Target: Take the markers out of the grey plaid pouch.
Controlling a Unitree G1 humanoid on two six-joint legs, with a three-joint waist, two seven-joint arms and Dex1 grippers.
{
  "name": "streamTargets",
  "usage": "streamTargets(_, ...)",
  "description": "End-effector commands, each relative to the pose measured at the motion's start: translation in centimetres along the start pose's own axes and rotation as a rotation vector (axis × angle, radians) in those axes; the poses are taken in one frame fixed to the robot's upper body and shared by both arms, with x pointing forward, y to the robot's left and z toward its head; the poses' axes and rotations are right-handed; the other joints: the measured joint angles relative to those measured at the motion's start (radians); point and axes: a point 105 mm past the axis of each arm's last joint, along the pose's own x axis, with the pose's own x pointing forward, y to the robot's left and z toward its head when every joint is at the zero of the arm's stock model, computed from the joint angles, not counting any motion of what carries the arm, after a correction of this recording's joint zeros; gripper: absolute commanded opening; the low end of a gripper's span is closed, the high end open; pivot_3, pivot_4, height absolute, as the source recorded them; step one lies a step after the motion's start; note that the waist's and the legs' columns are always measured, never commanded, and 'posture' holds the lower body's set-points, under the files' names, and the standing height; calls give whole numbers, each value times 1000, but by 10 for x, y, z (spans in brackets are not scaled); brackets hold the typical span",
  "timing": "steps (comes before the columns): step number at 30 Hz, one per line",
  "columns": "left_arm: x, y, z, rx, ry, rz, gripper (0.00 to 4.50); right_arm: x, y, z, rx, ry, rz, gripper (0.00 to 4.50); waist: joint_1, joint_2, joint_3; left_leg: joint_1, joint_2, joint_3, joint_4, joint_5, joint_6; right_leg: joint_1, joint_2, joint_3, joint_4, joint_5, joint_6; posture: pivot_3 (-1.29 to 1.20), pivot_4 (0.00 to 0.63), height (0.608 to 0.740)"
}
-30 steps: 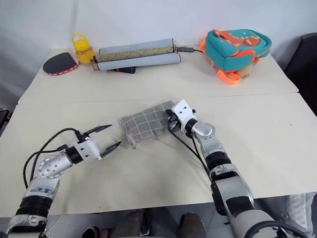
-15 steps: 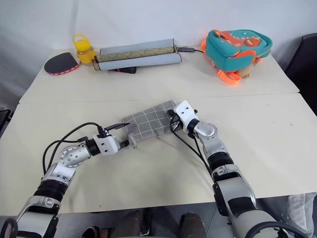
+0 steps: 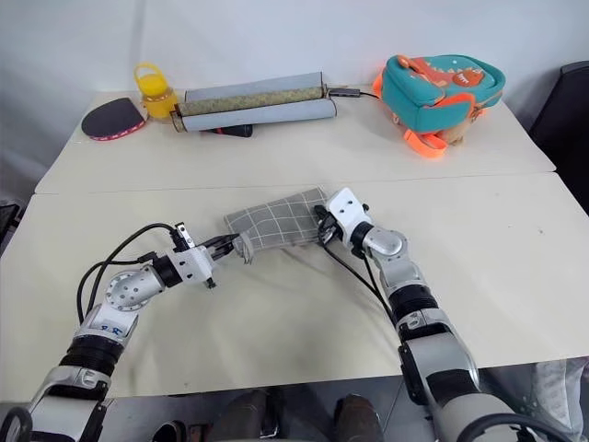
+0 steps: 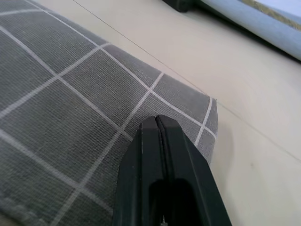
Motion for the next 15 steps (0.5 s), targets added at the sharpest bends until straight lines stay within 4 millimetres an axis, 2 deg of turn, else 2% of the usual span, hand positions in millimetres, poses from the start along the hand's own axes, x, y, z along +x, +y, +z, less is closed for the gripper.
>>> streamTargets(1,1,-12,3,-16,-5,-25,6,-4,3,41,72,-144,92,171,1,0,0,0,0,0,0,0,0,0,0,0,0,0,0,0,150,740)
streamTargets(3,4,-14,5,-15,-5,-25,0,-10,11,60,119,-196,174,623,3,0,0,0,0,0,0,0,0,0,0,0,0,0,0,0,150,740)
streamTargets(5,8,-18,6,-15,2,-31,0,-21,21,76,234,-214,260,1289,6,0,0,0,0,-1,0,0,0,0,0,0,0,0,0,0,150,740)
streamTargets(8,12,-24,6,-20,12,-34,0,-40,40,88,353,-169,409,2353,15,0,0,-1,-1,-3,0,-1,1,2,-1,1,-1,0,0,0,150,740)
streamTargets(11,15,-28,6,-15,27,-41,0,-51,53,98,357,-141,471,3394,20,1,-1,0,-1,-3,0,-2,2,3,-1,0,-2,0,0,0,150,740)
streamTargets(15,20,-25,5,-22,44,-22,0,-55,66,100,370,-101,498,3394,29,1,-1,0,-1,-2,0,-2,2,2,-1,-1,-2,0,0,0,150,740)
